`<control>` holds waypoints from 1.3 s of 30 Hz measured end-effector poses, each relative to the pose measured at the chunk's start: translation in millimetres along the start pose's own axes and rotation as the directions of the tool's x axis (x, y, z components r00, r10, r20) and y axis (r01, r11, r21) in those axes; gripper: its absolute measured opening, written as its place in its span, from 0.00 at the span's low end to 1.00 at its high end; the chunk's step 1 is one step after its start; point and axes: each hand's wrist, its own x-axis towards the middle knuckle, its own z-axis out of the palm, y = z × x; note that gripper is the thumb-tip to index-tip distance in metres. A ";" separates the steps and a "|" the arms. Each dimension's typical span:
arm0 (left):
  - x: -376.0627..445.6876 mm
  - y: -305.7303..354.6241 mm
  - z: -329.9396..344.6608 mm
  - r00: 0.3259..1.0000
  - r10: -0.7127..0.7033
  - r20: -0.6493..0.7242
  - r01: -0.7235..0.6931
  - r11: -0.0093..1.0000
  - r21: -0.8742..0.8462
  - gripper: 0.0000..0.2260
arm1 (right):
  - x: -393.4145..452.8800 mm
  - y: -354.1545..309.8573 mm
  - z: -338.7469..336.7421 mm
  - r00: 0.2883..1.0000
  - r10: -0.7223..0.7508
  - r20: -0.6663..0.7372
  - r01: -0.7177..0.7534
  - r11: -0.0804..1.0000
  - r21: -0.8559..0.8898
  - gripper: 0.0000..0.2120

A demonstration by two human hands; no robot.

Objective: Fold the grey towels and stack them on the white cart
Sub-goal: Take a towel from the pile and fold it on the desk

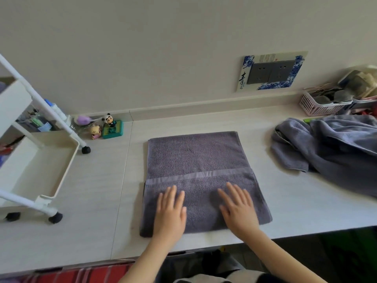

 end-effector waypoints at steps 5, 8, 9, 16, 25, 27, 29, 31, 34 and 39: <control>-13.1 13.6 18.1 0.961 0.073 0.266 -0.093 0.994 0.063 0.26 | -6.0 -11.1 17.1 0.959 -0.058 0.278 0.064 0.998 -0.013 0.26; -26.9 -16.5 10.9 0.954 0.078 0.288 -0.102 0.993 0.067 0.29 | -10.8 16.4 9.7 0.957 0.018 0.289 -0.014 1.000 -0.017 0.27; -30.2 -26.0 7.4 0.950 0.098 0.295 -0.119 0.991 0.054 0.29 | -12.4 25.4 6.4 0.953 0.037 0.300 -0.036 0.999 -0.010 0.27; -39.3 -48.6 -8.4 0.939 0.184 0.290 -0.121 0.968 -0.221 0.24 | -22.2 43.8 -8.6 0.954 -0.158 0.254 0.114 0.977 0.181 0.23; -35.3 -38.9 -3.2 0.986 0.075 0.146 -0.026 0.949 -0.313 0.14 | -19.1 32.3 -2.7 0.986 -0.056 0.158 0.013 0.966 0.257 0.16; -29.7 -39.3 -3.9 0.991 0.026 0.131 0.018 0.946 -0.322 0.13 | -15.0 31.0 -2.5 0.988 -0.030 0.151 -0.009 0.968 0.250 0.15; -23.6 -41.1 -3.9 0.990 0.004 0.143 0.040 0.952 -0.304 0.13 | -11.3 29.9 -2.3 0.989 -0.019 0.146 -0.017 0.971 0.238 0.12; -16.8 -39.4 -7.1 0.985 0.000 0.172 0.048 0.961 -0.271 0.18 | -7.8 25.5 -3.6 0.987 -0.031 0.156 -0.001 0.979 0.202 0.10; -1.8 -33.2 -19.3 0.937 -0.039 0.347 0.126 0.965 -0.231 0.21 | 0.2 17.2 -9.8 0.966 -0.029 0.258 -0.015 0.986 0.165 0.10; 21.6 -32.0 -44.2 0.761 0.035 0.648 0.148 0.963 -0.225 0.13 | 17.2 13.3 -48.5 0.830 -0.087 0.551 -0.022 0.982 0.187 0.11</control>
